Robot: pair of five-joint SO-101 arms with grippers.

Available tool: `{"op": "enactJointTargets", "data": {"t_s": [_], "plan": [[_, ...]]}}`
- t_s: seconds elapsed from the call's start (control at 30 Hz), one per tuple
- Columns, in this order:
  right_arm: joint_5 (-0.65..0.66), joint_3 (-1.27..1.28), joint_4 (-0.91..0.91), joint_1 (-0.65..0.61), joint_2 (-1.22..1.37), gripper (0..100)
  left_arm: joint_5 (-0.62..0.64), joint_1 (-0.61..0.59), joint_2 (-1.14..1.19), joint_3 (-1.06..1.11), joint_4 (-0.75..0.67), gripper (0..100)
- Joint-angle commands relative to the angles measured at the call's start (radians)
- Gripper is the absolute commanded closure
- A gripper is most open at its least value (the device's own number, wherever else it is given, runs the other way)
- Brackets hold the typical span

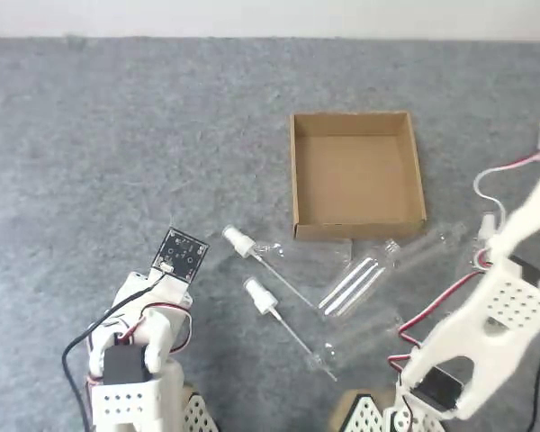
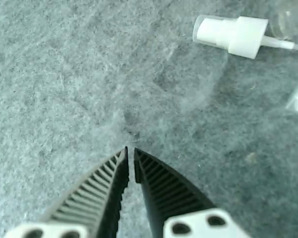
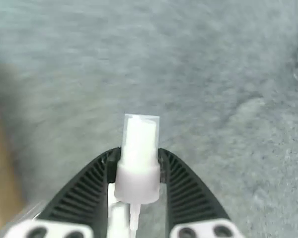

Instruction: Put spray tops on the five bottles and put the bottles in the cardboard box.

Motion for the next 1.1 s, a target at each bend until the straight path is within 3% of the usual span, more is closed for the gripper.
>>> {"op": "enactJointTargets", "data": {"t_s": [0.0, 0.2, 0.37, 0.63, 0.87, 1.07], "plan": [[-0.041, -0.097, 0.091, -0.097, -0.147, 99.4, -0.009, -0.006, -0.017, -0.008, 0.002, 99], [-0.129, 0.269, 0.093, -0.298, -0.383, 99.4, -0.009, -0.006, -0.017, -0.008, 0.003, 99], [-0.181, 0.637, 0.076, -0.611, -0.680, 99.3, -0.011, -0.011, -0.017, -0.007, 0.005, 99], [-0.259, 0.976, -0.163, -1.041, -0.819, 99.3, -0.009, -0.245, -0.017, -0.007, 0.000, 99], [-0.278, 1.132, -0.358, -1.208, -0.817, 99.3, -0.009, -0.227, -0.017, -0.007, 0.000, 99], [-0.397, 1.298, -0.631, -1.227, -0.817, 99.3, -0.009, -0.227, -0.017, -0.007, 0.000, 99]]}}
